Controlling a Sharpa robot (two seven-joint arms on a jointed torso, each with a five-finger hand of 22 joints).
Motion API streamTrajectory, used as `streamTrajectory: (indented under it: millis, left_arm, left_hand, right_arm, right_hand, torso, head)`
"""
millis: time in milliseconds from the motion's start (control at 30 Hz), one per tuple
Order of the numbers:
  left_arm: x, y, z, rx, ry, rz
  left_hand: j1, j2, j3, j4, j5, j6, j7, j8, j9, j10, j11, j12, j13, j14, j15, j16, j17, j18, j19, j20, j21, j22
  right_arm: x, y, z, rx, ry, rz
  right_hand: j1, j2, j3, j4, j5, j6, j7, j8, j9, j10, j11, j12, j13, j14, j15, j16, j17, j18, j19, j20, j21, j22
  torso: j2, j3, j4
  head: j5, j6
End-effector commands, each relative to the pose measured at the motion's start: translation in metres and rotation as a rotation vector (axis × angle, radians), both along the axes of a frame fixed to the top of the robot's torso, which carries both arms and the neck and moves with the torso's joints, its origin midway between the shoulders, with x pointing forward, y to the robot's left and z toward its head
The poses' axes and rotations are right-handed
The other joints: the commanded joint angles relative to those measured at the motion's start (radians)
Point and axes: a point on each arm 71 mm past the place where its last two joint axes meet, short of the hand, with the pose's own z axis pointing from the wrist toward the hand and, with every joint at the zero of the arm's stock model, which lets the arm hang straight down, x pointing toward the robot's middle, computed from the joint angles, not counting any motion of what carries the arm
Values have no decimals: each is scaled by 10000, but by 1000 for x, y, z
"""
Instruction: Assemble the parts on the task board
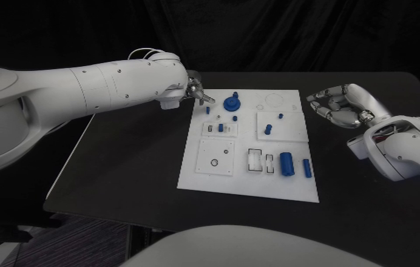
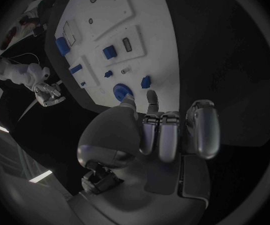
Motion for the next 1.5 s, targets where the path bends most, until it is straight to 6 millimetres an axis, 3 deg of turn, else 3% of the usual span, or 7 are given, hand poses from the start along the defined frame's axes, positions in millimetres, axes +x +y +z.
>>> streamTrajectory:
  millis: [33, 1500]
  left_arm:
    - [-1, -2, -2, 74, 174, -133]
    - [0, -5, -15, -231, 361, -237]
  left_hand:
    - [86, 16, 20, -37, 39, 70, 16, -39, -12, 1073, 55, -40, 2627, 1057, 60, 27, 2634, 31, -13, 79, -54, 1879]
    - [195, 107, 227, -126, 312, 146, 26, -370, -316, 1073, 66, -40, 2627, 1057, 71, 27, 2634, 76, -118, 86, -269, 1816]
  right_arm:
    - [-1, 0, -2, -28, 150, -59]
    - [-1, 0, -1, -7, 115, -41]
  right_hand:
    - [-77, -1, 39, 0, 32, 15, 0, -5, -13, 715, 60, -31, 2322, 775, 23, -32, 1929, 60, -85, 12, -60, 1151]
    - [-107, 1, 64, -23, 33, 16, -1, -1, -15, 711, 59, -32, 2320, 773, 22, -34, 1927, 60, -87, 12, -67, 1155]
  torso:
    - [-6, -6, -19]
    - [-19, -5, -14]
  head:
    - [25, -1]
    - [11, -1]
